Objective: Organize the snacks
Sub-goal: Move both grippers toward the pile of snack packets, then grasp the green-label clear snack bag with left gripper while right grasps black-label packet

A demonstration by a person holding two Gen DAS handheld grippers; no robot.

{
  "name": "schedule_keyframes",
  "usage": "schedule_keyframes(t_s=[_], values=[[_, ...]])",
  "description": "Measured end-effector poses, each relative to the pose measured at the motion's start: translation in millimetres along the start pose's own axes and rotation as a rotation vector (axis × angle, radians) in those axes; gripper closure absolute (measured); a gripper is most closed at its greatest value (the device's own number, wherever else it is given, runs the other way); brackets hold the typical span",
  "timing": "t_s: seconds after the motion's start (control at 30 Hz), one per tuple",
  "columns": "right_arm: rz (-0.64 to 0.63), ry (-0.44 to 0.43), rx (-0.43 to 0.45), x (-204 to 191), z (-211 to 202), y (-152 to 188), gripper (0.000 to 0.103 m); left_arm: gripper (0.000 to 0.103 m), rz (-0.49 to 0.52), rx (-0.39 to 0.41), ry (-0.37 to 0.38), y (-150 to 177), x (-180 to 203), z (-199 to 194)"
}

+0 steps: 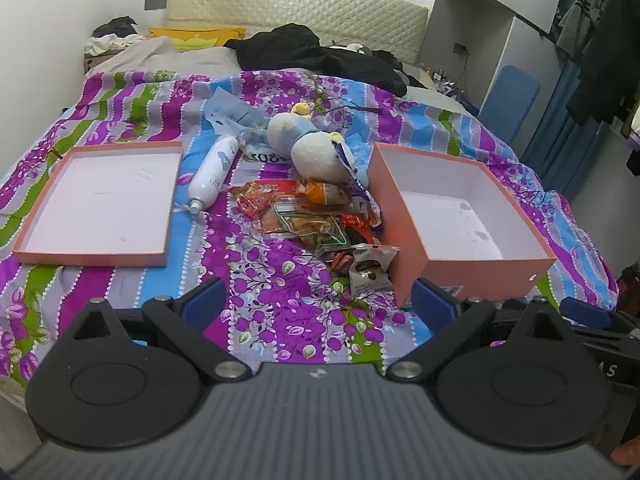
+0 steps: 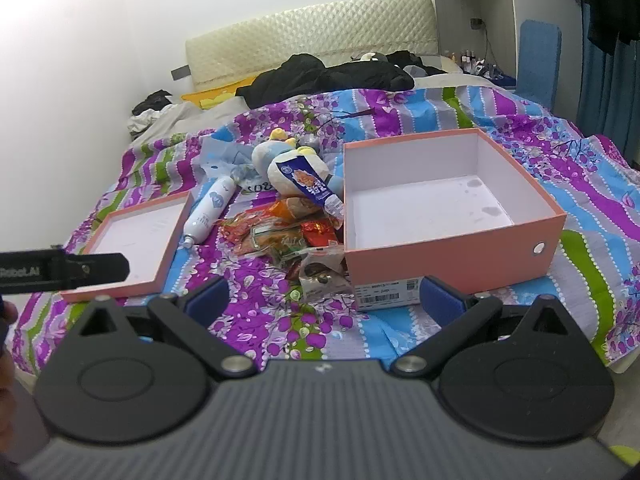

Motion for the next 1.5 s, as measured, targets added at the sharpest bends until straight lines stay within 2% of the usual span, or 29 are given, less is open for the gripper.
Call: schedule_keyframes(t_s=[0.6,0.8,1.07,1.27,1.5], values=[[0.010,0.001,-0.035,-2.2,8.4,-5.8,0.000,0.002,0.010,-0.001,0.020,-5.1,3.4,1.4],[0.023,-0.005,-0.045,0.9,12.0,1.4,0.000,0.002,0.012,-0.014,0.034,-1.4,7.3,8.0],[-0.036,0.066,-0.021,7.2,22.2,16.1,0.000,0.002,0.013,-0.050,0.050,6.6,9.3,29.9],[0.016,0.039,-0.045,14.4,28.0,24.6,0.001,0.002,0.018,-0.072,0.072,11.3,11.6,46.7],[0.037,0.034,-0.022,13.3,37.6,33.4,0.005,0.002,0.032,-0.101,0.090,20.0,10.6,70.3]])
Point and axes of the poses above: each gripper's, at about its wrist camera, not at the fingertips, and z roughly the way its jaws point, x to its right, y to its underside, the point moved 10 cm from there along z, roughly the way its jaws point, and after that the axes turned 11 degrees about z, right-handed, at the moved point
